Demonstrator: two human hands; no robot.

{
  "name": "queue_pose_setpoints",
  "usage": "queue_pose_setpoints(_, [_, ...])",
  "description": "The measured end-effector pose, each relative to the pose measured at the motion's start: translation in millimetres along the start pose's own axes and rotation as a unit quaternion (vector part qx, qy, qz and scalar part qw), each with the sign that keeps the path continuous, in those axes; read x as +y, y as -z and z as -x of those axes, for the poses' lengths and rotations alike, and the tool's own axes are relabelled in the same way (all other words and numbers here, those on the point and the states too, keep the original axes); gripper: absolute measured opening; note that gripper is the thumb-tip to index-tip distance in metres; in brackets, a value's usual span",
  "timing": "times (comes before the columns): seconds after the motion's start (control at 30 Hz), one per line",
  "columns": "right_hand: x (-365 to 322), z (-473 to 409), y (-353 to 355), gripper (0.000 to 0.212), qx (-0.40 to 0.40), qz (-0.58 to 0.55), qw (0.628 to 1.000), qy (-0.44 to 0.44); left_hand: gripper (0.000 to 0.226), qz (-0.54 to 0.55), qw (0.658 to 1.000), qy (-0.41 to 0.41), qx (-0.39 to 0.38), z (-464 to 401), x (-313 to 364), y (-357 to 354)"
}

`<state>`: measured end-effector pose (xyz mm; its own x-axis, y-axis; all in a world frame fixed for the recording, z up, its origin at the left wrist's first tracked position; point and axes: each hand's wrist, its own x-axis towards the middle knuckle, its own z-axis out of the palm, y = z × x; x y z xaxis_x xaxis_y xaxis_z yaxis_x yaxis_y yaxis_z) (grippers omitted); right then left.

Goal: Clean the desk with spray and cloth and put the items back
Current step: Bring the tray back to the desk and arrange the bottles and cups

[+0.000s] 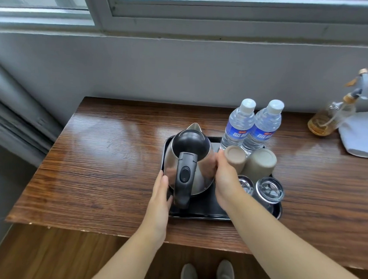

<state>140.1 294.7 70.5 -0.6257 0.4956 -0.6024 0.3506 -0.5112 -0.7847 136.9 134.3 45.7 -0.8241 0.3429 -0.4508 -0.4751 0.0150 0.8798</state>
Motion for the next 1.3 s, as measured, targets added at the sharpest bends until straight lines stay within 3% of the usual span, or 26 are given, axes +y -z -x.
queue_pose_setpoints(0.17, [28.6, 8.8, 8.5, 0.041, 0.021, -0.03, 0.995, -0.094, 0.059, 0.059, 0.994, 0.094, 0.004, -22.3, 6.7, 1.3])
queue_pose_setpoints(0.33, [28.5, 14.2, 3.3, 0.036, -0.015, -0.069, 0.988, -0.135, 0.056, 0.085, 0.987, 0.136, -0.012, -23.9, 11.7, -8.6])
queue_pose_setpoints(0.53, [26.2, 7.9, -3.5, 0.039, 0.019, -0.072, 0.99, -0.117, 0.069, 0.054, 0.989, 0.138, -0.002, -25.5, 4.0, -9.1])
queue_pose_setpoints(0.67, [19.2, 10.1, -6.2, 0.033, 0.023, -0.059, 0.991, -0.119, 0.103, 0.066, 0.991, 0.116, -0.007, -35.2, -6.1, -5.1])
queue_pose_setpoints(0.73, [19.0, 9.7, -5.4, 0.034, 0.024, -0.074, 0.989, -0.122, 0.108, 0.068, 0.992, 0.106, -0.013, -38.7, -9.4, -3.2])
queue_pose_setpoints(0.8, [18.1, 10.6, -4.8, 0.035, 0.023, -0.079, 0.989, -0.122, 0.104, 0.069, 0.992, 0.107, -0.016, -37.0, -7.3, -3.5])
queue_pose_setpoints(0.93, [15.4, 12.9, 1.6, 0.041, 0.009, -0.068, 0.991, -0.117, 0.068, 0.062, 0.992, 0.106, 0.012, -30.6, 2.8, -6.8])
queue_pose_setpoints(1.07, [6.8, 19.1, 15.2, 0.058, -0.023, -0.079, 0.989, -0.119, 0.06, 0.072, 0.994, 0.065, 0.054, -28.5, 17.6, -3.8])
queue_pose_setpoints(1.2, [-24.3, 35.4, 39.3, 0.042, -0.035, -0.022, 0.999, -0.035, 0.058, 0.035, 0.996, 0.003, 0.082, -33.9, 36.8, 7.0])
queue_pose_setpoints(1.3, [-51.3, 40.3, 74.6, 0.027, 0.015, 0.025, 0.99, 0.136, 0.053, -0.019, 0.992, -0.053, 0.11, -42.2, 46.0, 16.7])
